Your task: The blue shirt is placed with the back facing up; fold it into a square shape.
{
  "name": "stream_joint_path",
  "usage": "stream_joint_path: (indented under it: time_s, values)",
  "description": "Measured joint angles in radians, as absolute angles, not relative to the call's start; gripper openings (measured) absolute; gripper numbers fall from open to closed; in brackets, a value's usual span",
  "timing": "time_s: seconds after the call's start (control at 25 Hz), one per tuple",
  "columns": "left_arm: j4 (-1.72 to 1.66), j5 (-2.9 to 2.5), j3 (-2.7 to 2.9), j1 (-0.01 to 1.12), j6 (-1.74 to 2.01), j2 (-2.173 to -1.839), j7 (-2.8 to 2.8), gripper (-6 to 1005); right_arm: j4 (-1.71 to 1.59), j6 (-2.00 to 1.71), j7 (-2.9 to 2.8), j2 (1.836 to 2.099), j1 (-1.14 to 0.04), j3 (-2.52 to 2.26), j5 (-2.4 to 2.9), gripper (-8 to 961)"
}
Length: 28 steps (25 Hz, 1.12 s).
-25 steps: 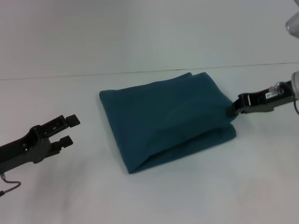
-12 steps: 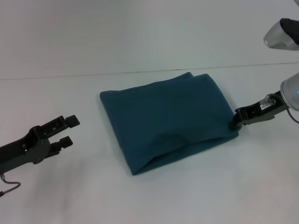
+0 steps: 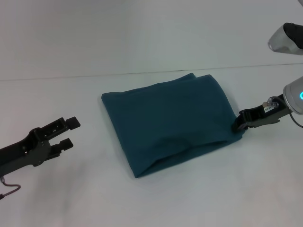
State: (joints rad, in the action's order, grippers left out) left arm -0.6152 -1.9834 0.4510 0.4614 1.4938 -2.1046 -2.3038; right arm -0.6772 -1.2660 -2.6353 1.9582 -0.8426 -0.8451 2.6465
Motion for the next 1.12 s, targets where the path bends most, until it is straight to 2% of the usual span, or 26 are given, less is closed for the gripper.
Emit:
stream_joint_path:
  time_s: [0.2, 0.4, 0.76, 1.12]
  values:
    - [-0.615, -1.983, 0.451, 0.46, 1.492, -2.105, -2.301, 946, -0.675, -1.206, -2.666, 1.965, -0.843, -0.859, 2.676, 112]
    - [-0.615, -1.983, 0.451, 0.46, 1.489, -2.106, -2.301, 945, -0.688, -1.177, -2.695, 1.976, -0.848, -0.878, 2.731, 315]
    - [-0.615, -1.983, 0.451, 0.461, 1.49, -2.106, -2.302, 944, -0.816, -1.227, -2.688, 1.965, -0.838, -0.789, 2.605, 661]
    - [-0.615, -1.983, 0.451, 0.472, 1.489, -2.106, -2.303, 943, -0.629, -1.01, -2.699, 1.971, -0.911, -0.753, 2.489, 663]
